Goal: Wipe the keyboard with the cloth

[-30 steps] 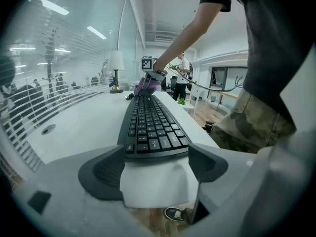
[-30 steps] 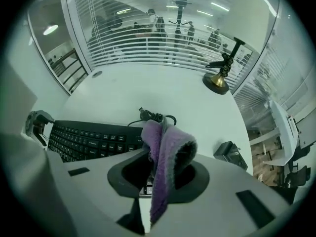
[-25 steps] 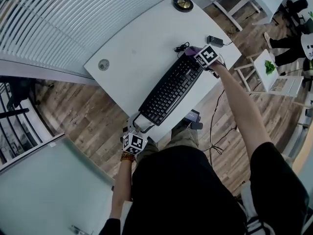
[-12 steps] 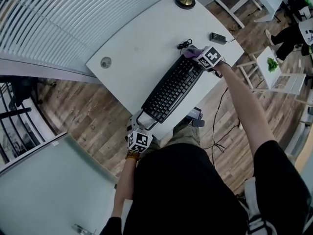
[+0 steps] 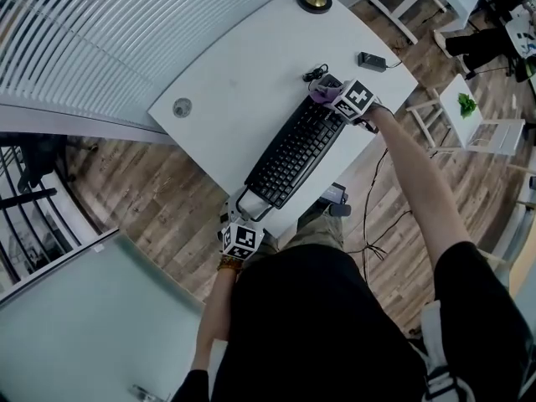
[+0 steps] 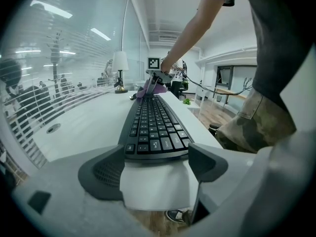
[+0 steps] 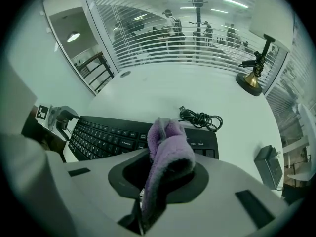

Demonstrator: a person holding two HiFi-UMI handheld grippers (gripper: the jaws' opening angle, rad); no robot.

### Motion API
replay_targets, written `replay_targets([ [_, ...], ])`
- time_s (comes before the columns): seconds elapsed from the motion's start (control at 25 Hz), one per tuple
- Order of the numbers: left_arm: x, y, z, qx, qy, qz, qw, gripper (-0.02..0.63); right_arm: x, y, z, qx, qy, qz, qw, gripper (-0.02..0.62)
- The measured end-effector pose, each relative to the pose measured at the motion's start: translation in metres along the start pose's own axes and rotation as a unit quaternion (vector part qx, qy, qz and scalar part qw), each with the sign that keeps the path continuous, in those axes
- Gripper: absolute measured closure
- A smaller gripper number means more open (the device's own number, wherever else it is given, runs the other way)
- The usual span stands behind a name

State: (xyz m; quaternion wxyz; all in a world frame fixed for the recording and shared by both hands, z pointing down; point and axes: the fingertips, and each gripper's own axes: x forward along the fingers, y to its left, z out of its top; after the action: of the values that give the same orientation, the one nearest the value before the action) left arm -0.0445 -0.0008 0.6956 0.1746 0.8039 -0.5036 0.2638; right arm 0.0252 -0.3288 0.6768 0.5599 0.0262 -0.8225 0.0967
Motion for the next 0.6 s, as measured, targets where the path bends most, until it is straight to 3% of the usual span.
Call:
replay_targets([
  [0.6,0.001,0.001,-0.001,0.000,0.007,0.001,1.0000,0.207,0.012,0.048,0.007,-0.011,0.008,0.024,1.000,0.537],
])
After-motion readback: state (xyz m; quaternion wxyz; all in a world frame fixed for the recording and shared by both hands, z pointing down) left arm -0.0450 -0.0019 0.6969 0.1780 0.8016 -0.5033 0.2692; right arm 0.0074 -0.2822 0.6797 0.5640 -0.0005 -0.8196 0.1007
